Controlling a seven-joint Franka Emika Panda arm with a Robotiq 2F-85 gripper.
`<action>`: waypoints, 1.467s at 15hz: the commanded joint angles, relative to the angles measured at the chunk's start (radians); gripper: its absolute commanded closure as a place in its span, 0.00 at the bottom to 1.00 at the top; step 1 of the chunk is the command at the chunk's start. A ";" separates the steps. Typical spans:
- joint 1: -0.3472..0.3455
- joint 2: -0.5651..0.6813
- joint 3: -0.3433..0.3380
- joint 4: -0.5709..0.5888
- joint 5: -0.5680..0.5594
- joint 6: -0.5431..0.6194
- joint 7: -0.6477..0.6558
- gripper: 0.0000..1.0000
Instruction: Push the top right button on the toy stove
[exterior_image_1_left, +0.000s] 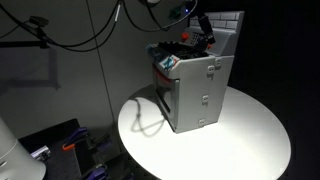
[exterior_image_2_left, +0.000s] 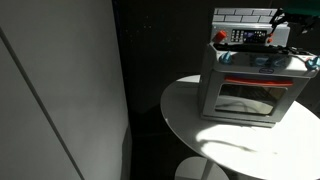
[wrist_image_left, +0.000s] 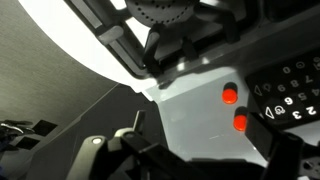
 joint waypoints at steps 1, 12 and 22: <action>0.017 0.006 -0.015 0.028 -0.002 -0.035 0.024 0.00; 0.016 0.014 -0.015 0.032 -0.002 -0.036 0.030 0.00; 0.016 0.024 -0.020 0.039 -0.006 -0.035 0.039 0.00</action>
